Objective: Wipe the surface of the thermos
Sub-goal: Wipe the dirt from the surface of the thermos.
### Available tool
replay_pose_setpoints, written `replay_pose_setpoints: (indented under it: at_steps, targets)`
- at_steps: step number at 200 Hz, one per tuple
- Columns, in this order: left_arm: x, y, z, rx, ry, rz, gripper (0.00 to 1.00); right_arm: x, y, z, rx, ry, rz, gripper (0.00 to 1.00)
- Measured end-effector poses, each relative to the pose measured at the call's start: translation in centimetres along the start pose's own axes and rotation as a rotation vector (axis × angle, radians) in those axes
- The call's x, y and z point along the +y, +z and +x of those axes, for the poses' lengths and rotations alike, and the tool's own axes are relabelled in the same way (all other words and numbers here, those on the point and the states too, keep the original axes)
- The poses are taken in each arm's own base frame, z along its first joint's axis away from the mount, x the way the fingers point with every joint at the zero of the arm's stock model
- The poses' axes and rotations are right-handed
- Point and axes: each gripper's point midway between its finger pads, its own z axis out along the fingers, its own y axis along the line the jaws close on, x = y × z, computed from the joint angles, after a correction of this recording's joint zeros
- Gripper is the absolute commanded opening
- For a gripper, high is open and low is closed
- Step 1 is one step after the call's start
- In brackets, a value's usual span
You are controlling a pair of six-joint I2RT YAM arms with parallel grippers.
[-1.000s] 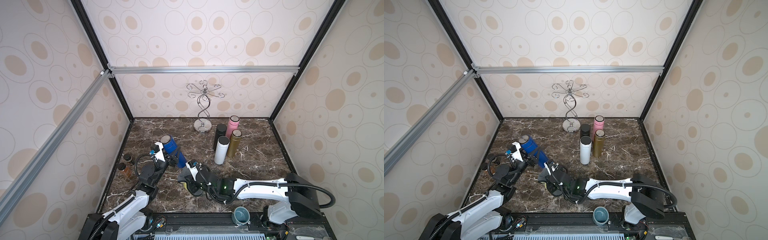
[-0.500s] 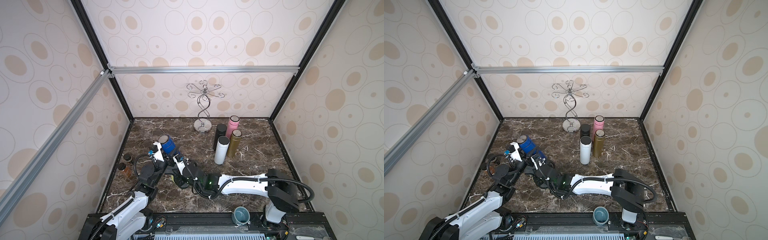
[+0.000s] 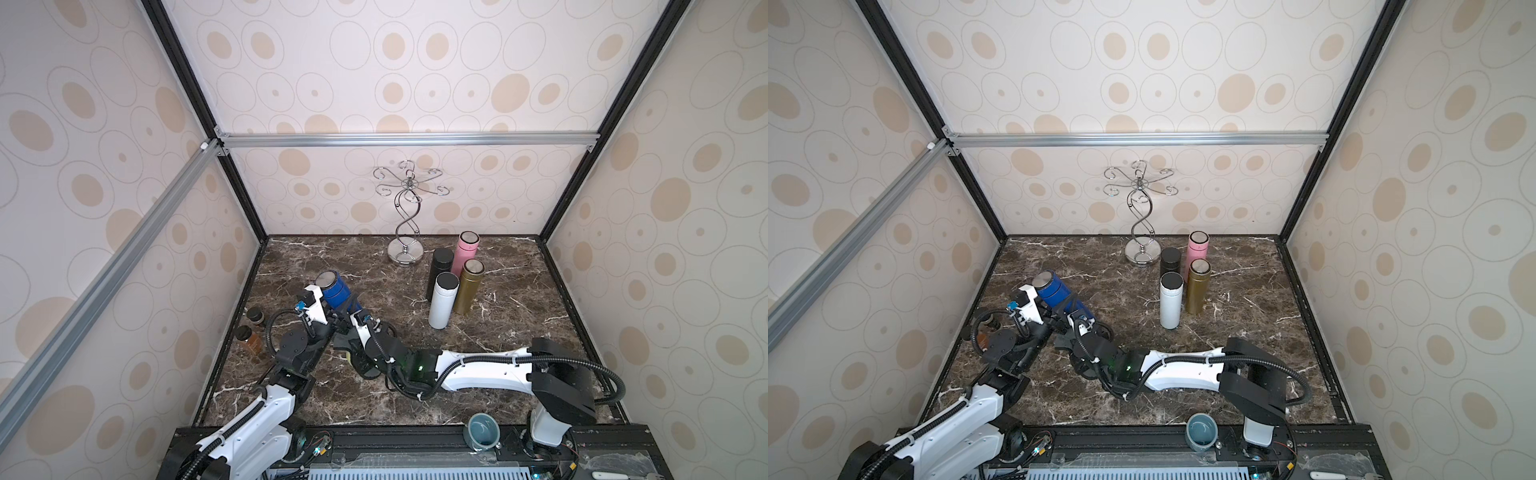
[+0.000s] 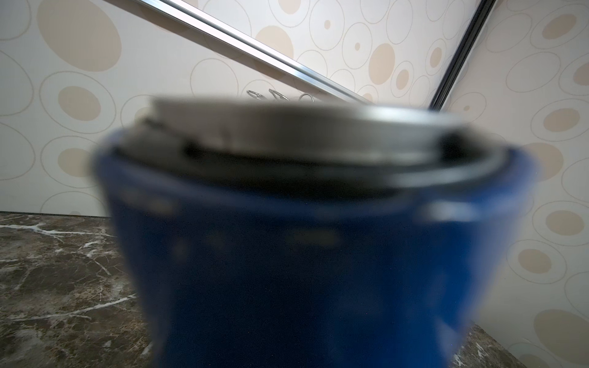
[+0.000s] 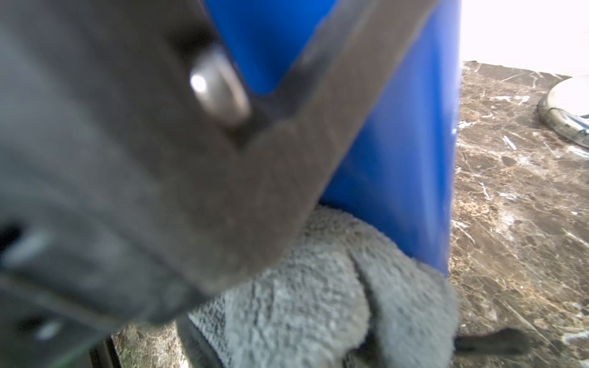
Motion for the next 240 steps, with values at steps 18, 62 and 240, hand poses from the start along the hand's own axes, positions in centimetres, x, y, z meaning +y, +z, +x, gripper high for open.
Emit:
replay_pose_setpoints:
  at_steps: [18, 62, 240]
  targets:
    - [0.1, 0.1, 0.2, 0.003, -0.006, -0.001, 0.00, 0.3, -0.1, -0.1, 0.001, 0.004, -0.018, 0.00]
    - [0.0, 0.4, 0.9, 0.022, -0.022, 0.010, 0.00, 1.1, 0.2, -1.0, -0.008, 0.013, -0.051, 0.00]
    - [-3.5, -0.1, -0.3, 0.024, 0.043, 0.189, 0.00, -6.8, -11.5, -3.4, -0.049, 0.204, 0.016, 0.00]
